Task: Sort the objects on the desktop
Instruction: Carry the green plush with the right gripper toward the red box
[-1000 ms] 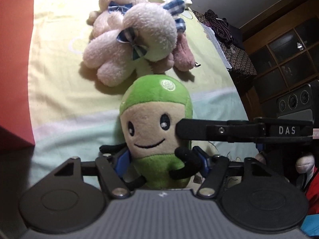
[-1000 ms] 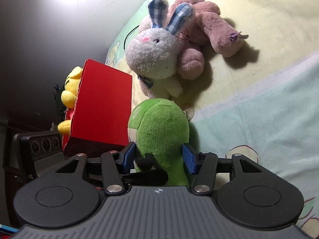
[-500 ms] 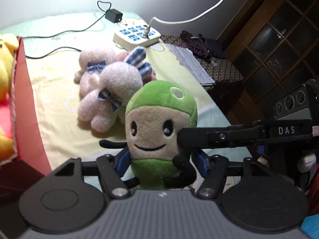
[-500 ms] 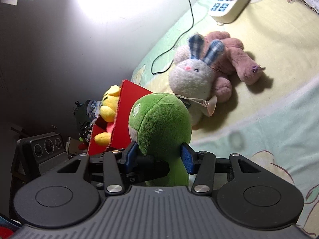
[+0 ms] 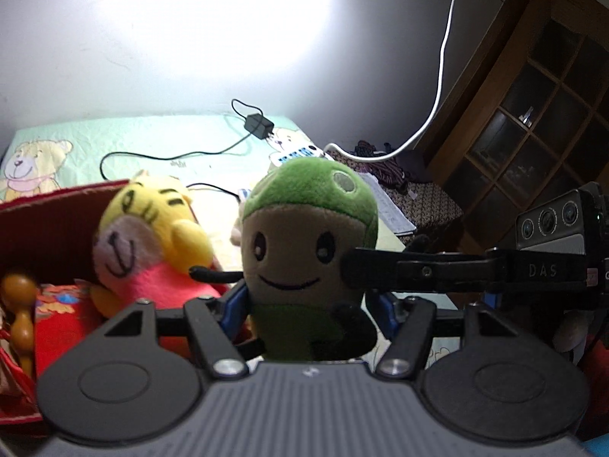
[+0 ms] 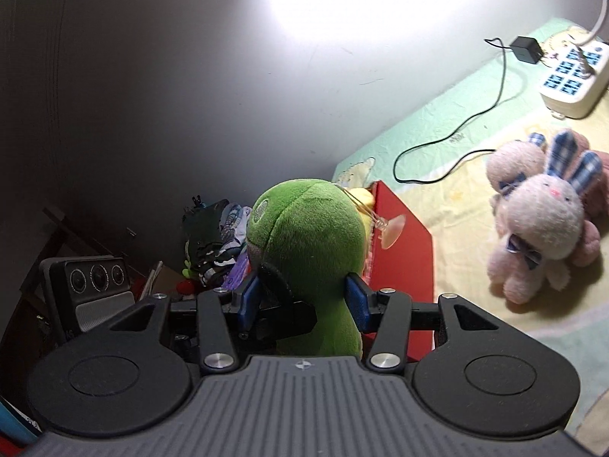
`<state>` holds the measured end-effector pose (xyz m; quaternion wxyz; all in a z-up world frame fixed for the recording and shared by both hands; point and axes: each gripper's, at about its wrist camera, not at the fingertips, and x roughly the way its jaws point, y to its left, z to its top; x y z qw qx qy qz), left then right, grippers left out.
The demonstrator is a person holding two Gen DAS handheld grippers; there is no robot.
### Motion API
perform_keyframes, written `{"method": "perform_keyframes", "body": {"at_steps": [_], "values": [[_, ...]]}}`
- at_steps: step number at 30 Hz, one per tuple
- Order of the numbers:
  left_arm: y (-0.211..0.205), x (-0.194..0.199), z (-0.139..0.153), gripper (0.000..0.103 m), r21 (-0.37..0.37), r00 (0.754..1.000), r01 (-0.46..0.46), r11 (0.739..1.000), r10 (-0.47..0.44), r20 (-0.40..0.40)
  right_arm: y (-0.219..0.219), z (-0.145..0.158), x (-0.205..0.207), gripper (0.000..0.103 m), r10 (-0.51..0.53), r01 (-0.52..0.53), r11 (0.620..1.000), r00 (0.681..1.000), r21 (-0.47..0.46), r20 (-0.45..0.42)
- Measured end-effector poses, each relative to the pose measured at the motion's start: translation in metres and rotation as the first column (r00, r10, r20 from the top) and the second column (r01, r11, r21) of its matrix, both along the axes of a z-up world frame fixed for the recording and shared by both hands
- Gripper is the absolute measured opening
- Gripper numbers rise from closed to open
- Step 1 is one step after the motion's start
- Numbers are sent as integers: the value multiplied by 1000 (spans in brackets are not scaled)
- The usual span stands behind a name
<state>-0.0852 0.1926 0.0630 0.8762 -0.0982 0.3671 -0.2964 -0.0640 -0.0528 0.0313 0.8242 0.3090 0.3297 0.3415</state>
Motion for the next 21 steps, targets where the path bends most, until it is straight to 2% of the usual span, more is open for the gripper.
{"method": "perform_keyframes", "body": {"at_steps": [9,21], "values": [[69,4,15,66,10,996,-76,997,75,50,65,15,19,51,55,-54,998,997,-21,54],[124,28,-17,67,22,988,-146,989,147,-42,124,0,47,51,85,-88,990,996,-114,-28]]}}
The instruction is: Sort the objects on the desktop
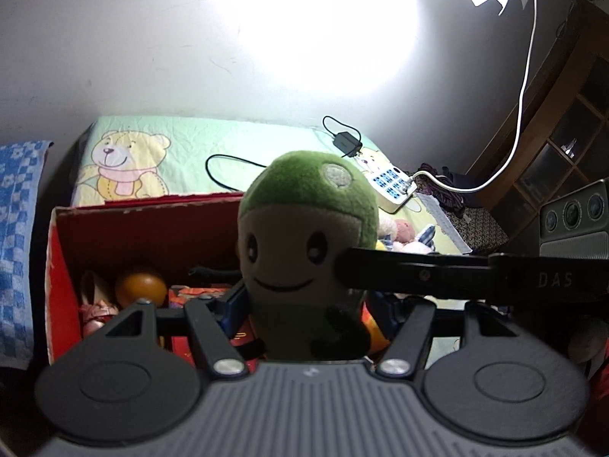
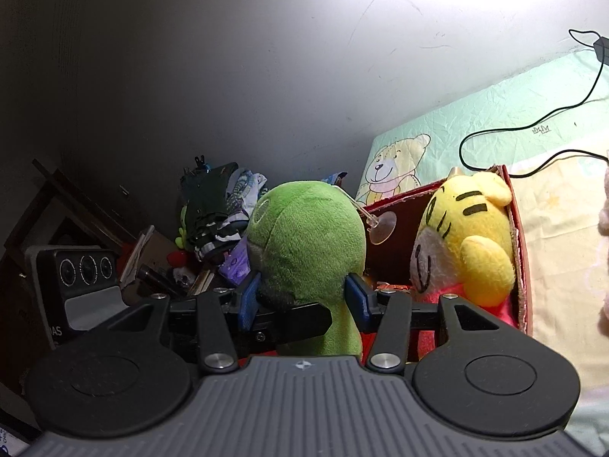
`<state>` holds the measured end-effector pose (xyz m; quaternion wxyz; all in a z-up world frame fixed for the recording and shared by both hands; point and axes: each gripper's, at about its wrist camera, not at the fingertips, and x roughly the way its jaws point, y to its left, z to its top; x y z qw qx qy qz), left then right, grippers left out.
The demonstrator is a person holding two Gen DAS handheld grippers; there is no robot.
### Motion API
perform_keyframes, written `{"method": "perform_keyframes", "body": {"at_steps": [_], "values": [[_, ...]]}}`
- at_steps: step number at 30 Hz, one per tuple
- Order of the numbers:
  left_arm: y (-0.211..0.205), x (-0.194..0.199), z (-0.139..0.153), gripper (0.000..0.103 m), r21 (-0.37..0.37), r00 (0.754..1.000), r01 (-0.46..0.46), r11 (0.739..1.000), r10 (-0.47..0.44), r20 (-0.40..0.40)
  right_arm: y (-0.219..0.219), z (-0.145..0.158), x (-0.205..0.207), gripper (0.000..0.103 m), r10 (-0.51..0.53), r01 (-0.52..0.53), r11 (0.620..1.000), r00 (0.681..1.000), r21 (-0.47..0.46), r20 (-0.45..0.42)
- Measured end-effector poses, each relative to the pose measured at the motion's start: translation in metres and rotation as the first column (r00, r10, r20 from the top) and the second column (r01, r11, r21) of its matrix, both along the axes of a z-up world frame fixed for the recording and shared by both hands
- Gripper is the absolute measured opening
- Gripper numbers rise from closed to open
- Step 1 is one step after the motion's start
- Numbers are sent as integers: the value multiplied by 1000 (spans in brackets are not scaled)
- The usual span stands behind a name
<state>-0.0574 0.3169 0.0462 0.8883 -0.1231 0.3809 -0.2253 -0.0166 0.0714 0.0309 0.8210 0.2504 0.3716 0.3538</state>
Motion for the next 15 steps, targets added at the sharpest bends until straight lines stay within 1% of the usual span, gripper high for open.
{"method": "perform_keyframes", "body": {"at_steps": [4,6,9,15], "values": [[8,8,-16,66,-5,999,-6,1000,5,-43,13,-8,7,51,-5,4,999,999,-37,-34],[10,12,-24,66,-7,998,-2,1000,1,-65,18,-11,10,51,-11,7,998,999,-70,-46],[8,17,-37,67,-2,994,9,1000,-9,-107,26,-17,15,51,-22,15,993,998,-117,-62],[5,30,-58,66,-5,983,29,1000,-30,-180,31,-31,23,51,-58,40,985,994,-170,-98]]}}
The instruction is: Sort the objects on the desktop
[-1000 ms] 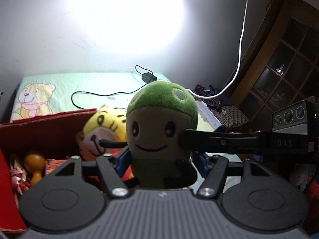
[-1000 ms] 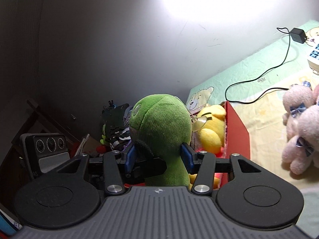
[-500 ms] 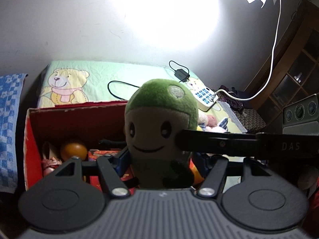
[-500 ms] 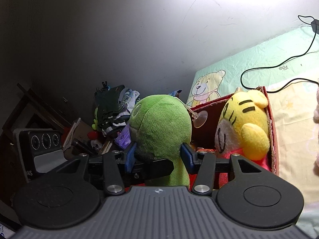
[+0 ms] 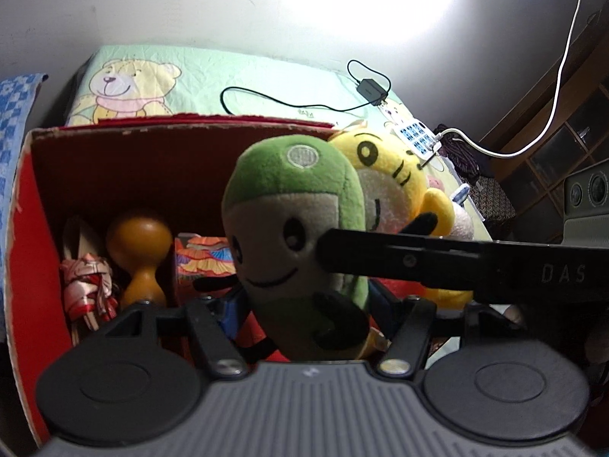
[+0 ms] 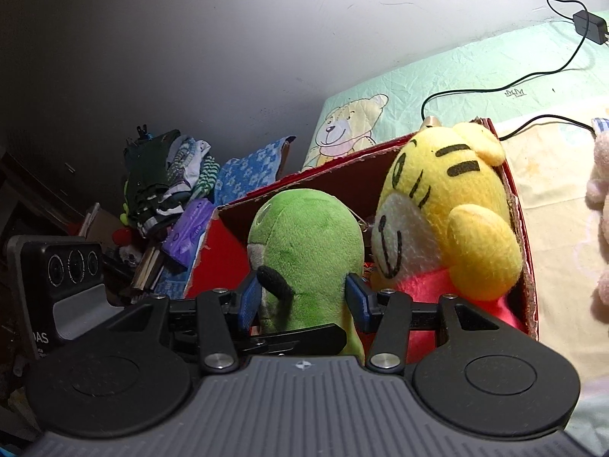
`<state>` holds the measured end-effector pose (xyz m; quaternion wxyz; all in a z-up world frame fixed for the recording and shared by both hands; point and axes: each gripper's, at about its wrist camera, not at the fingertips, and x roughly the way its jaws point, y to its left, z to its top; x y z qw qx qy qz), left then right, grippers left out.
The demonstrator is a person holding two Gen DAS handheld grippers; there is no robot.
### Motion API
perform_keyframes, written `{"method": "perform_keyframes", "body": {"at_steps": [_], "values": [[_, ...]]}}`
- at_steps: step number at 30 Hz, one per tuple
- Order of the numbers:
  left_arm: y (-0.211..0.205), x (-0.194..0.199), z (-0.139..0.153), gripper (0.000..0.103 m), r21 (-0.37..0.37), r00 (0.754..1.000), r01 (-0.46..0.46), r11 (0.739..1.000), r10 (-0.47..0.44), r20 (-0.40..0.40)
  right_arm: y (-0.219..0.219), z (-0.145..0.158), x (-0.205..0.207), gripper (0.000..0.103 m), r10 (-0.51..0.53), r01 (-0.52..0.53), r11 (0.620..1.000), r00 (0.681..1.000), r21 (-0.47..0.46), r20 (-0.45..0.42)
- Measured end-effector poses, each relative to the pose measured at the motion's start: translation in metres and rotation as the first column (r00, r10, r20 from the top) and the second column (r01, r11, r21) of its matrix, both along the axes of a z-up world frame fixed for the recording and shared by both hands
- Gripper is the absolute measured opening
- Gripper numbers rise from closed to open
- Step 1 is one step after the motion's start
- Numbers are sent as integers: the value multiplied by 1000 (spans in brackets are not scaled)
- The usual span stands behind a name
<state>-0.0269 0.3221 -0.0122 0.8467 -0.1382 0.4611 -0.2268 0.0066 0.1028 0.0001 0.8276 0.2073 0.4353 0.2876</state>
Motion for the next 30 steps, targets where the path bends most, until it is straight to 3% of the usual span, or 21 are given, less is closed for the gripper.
{"method": "perform_keyframes", "body": {"at_steps": [12,18,22,26,30], "values": [[-7,17,-23,67,61,996,12,998,-6,-88,19,-15,3,51,-27,29,993,1000,-113,14],[-9,13,-24,71,114,998,17,993,-10,-66,27,-21,-2,51,-47,53,988,998,-147,40],[-6,6,-17,82,155,1000,12,988,-9,-19,32,-21,-4,52,-37,45,986,998,-162,54],[1,-1,-9,79,168,1000,-11,986,6,26,30,-21,-3,52,-47,54,986,998,-156,49],[1,7,-12,77,160,1000,-14,987,13,9,31,-21,-1,52,-80,89,981,995,-172,58]]}}
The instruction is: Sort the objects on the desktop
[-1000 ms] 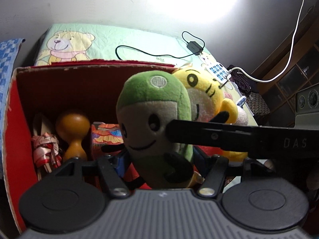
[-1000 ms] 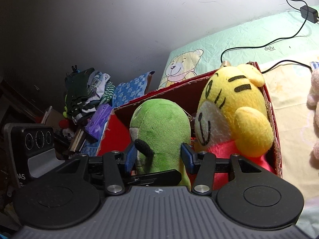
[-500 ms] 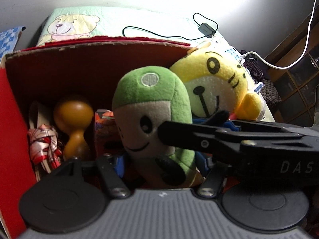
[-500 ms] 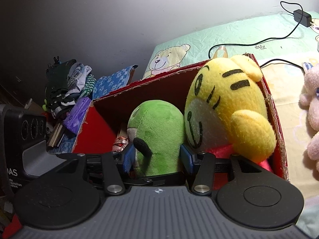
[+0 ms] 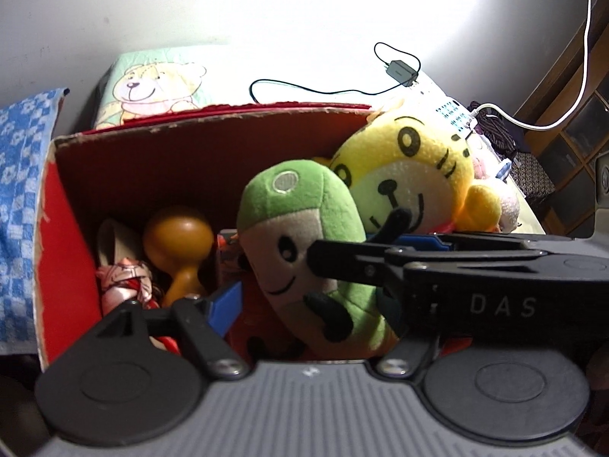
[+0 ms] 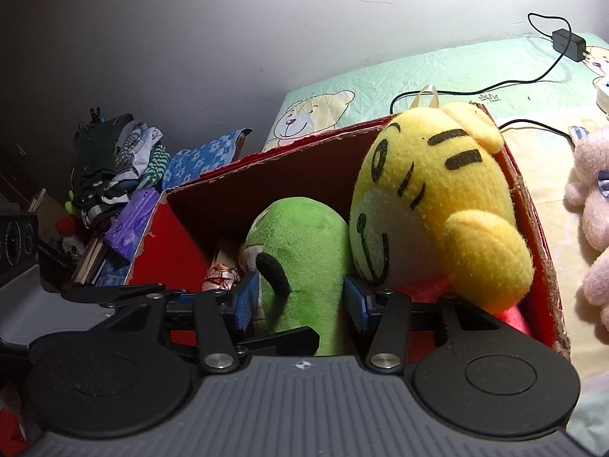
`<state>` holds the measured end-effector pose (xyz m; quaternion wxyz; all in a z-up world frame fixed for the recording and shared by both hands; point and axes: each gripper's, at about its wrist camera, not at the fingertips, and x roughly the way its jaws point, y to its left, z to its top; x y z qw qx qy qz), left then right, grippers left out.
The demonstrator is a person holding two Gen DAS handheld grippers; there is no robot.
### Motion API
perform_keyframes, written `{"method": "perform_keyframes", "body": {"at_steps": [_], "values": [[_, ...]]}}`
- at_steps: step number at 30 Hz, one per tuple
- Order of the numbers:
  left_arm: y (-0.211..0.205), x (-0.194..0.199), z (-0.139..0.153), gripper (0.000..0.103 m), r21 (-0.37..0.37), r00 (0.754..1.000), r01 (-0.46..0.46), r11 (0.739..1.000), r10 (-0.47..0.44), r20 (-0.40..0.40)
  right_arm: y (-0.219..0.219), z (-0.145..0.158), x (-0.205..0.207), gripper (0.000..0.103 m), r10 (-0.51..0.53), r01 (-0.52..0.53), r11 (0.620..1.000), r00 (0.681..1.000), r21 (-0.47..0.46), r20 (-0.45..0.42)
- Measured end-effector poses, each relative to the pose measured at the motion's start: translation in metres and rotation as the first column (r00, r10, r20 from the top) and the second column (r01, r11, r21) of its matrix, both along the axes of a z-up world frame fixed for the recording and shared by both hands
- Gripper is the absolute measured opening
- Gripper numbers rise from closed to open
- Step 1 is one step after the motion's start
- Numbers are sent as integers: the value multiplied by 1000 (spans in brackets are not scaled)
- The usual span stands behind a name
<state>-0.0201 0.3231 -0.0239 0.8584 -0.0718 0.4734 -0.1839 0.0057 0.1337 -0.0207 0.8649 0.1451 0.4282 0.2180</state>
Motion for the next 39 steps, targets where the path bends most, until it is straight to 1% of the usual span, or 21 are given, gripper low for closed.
{"method": "perform_keyframes", "body": {"at_steps": [5,9,11,14,16,19,22,28,39], "values": [[-8,6,-3,73,15,1000,7,1000,-7,-2,0,3,-1,53,3,-3,1000,1000,0,12],[-9,5,-6,72,20,1000,5,1000,-5,-3,-5,10,-8,52,0,0,1000,998,8,61],[-7,4,-5,71,19,1000,5,1000,-5,0,-9,13,-9,49,-8,6,1000,997,16,78],[-6,0,-1,69,35,1000,0,999,0,14,-11,11,-7,33,-4,3,1000,998,22,67],[-4,-2,2,68,36,1000,-1,999,0,25,-10,8,-6,29,-17,17,1000,999,9,48],[-3,-6,5,68,15,999,5,1000,-5,34,-12,9,-7,29,-26,26,1000,998,5,51],[-4,-4,2,68,7,1000,7,1000,-7,19,-11,10,-7,29,-27,27,1000,998,-2,55],[-12,-1,3,69,30,1000,-7,1000,7,11,-13,11,-9,30,-33,33,999,998,1,56],[-28,-2,4,70,101,1000,-21,995,21,3,-17,14,-18,30,-52,51,999,997,4,65]]}}
